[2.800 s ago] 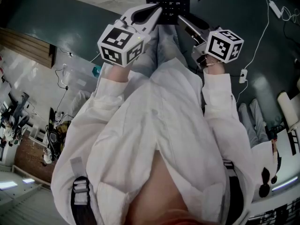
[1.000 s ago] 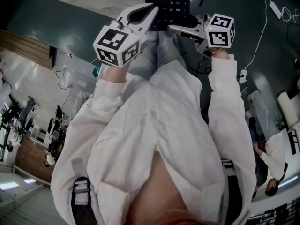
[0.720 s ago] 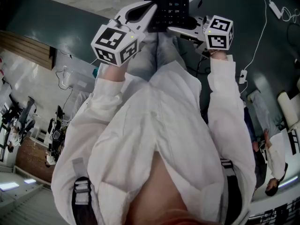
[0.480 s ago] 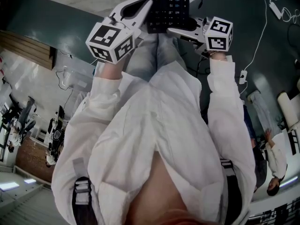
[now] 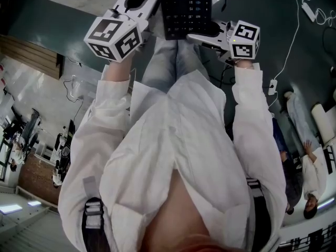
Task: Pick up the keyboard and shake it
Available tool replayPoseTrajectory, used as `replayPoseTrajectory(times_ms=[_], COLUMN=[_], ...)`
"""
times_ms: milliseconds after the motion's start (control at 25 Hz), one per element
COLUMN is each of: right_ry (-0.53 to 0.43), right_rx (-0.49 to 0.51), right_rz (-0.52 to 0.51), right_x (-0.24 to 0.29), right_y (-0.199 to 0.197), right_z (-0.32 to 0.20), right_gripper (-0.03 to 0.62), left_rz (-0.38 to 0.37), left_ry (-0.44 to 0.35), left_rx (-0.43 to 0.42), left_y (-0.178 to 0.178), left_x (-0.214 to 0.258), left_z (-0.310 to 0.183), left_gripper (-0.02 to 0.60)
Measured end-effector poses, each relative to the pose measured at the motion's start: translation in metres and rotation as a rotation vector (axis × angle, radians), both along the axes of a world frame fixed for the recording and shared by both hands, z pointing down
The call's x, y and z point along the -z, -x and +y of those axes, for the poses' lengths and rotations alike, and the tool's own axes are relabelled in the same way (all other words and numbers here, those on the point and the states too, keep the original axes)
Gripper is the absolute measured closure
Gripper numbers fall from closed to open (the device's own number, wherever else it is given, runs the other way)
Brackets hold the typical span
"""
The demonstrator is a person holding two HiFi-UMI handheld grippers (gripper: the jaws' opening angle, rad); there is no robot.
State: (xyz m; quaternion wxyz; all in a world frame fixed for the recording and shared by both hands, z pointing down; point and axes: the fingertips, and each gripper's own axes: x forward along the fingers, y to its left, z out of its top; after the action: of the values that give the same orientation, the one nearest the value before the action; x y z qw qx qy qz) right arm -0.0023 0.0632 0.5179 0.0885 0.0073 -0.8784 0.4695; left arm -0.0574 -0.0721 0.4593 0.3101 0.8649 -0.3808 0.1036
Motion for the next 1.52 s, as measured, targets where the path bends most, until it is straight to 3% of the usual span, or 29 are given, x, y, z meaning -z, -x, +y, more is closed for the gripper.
replayPoseTrajectory(times_ms=[120, 520, 1200, 1520], right_ry=[-0.006, -0.029, -0.06, -0.079], right_rx=[0.004, 0.01, 0.017, 0.023], right_rz=[-0.003, -0.017, -0.058, -0.075], right_x=[-0.001, -0.001, 0.003, 0.004], right_y=[0.0, 0.0, 0.0, 0.0], right_z=[0.0, 0.0, 0.0, 0.0], right_gripper=[0.433, 0.433, 0.433, 0.433], left_rz=[0.005, 0.018, -0.05, -0.038], left_ry=[0.012, 0.059, 0.213, 0.255], left_rx=[-0.006, -0.057, -0.179, -0.227], left_y=[-0.001, -0.008, -0.02, -0.03], left_x=[-0.001, -0.006, -0.021, -0.025], left_z=[-0.007, -0.022, -0.025, -0.024], left_gripper=[0.443, 0.338, 0.31, 0.301])
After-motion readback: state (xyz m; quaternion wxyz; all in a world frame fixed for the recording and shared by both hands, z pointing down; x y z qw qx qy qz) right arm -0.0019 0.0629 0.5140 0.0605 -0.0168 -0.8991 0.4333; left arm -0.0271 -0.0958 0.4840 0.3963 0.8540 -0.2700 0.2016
